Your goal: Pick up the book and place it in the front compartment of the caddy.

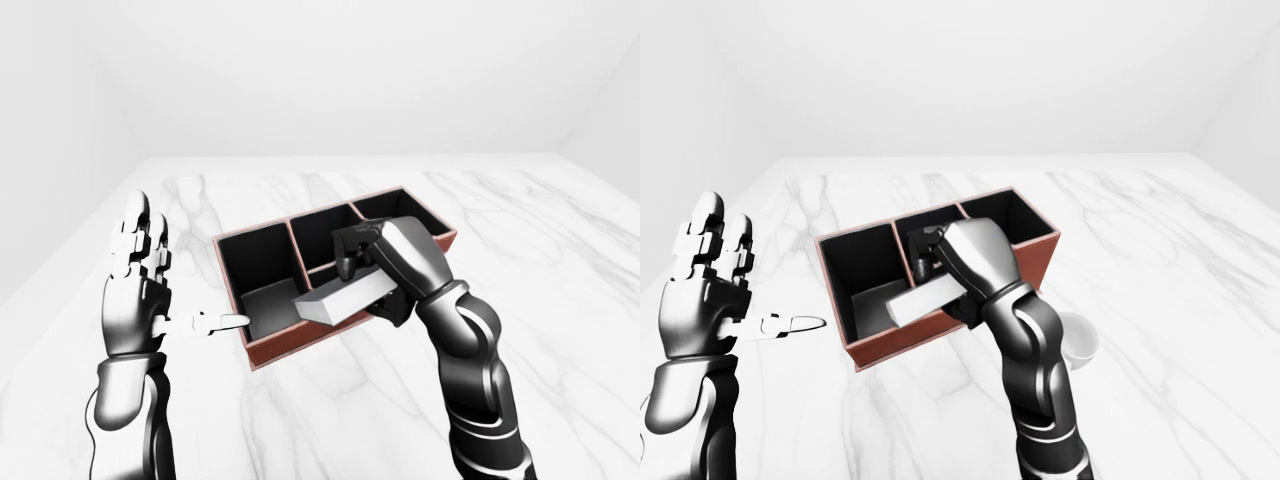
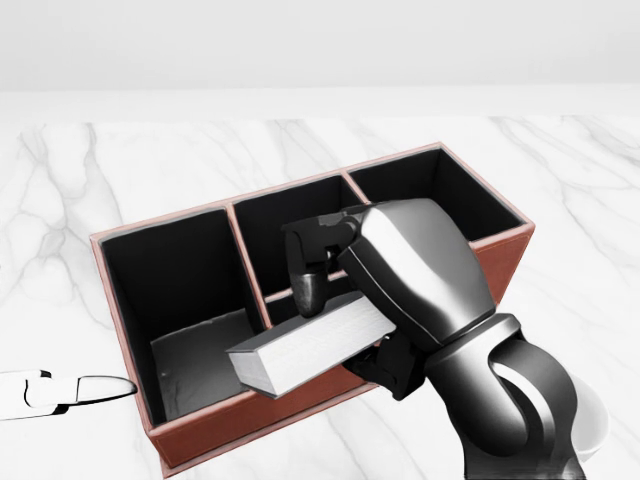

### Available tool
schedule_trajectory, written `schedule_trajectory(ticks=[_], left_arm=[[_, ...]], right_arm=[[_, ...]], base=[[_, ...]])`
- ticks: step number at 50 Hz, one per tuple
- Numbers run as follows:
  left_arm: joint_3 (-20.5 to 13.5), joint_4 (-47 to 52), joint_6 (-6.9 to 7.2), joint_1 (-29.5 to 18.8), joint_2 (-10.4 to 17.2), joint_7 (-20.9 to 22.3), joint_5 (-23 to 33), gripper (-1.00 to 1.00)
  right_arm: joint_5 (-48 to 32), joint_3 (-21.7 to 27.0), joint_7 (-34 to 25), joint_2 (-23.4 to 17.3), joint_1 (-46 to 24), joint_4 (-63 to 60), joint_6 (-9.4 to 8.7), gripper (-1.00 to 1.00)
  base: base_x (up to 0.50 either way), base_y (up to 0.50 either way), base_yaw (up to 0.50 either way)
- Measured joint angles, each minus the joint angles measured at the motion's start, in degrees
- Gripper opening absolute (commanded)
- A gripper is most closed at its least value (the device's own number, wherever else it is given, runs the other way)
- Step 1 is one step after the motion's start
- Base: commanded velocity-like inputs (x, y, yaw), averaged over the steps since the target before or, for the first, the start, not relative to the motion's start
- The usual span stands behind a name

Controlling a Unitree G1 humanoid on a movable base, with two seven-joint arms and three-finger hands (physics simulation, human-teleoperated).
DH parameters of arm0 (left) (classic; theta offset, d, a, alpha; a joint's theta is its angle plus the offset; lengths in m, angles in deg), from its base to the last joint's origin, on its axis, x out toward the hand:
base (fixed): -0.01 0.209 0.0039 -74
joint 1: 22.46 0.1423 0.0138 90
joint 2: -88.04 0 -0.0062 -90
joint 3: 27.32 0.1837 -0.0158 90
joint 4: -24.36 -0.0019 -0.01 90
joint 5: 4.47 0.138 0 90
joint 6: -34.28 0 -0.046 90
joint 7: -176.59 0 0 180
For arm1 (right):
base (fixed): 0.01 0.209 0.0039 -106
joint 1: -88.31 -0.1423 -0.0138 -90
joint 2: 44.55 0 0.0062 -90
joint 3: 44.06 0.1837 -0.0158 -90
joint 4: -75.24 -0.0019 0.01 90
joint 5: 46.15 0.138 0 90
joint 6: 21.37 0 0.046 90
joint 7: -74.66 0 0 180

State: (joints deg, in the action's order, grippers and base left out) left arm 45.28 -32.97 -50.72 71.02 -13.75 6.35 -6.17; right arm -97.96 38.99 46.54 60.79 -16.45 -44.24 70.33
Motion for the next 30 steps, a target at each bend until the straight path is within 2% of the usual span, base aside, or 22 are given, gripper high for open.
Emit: schedule_trajectory(ticks=[17,30], left_arm=[[-0.12,-0.06,0.00,0.01,0.04,0.02,-0.07,1.00],[-0.16,-0.05,0.00,-0.01,0.06,0.05,-0.12,1.00]], right_arm=[[-1.67,1.43,1.98,-0.39,-7.19,7.70,-3.33,-1.00],[-2.64,1.78,3.50,-0.36,-11.57,12.38,-4.87,-1.00]], base=[[0.00,0.00,0.00],[0.00,0.00,0.00]])
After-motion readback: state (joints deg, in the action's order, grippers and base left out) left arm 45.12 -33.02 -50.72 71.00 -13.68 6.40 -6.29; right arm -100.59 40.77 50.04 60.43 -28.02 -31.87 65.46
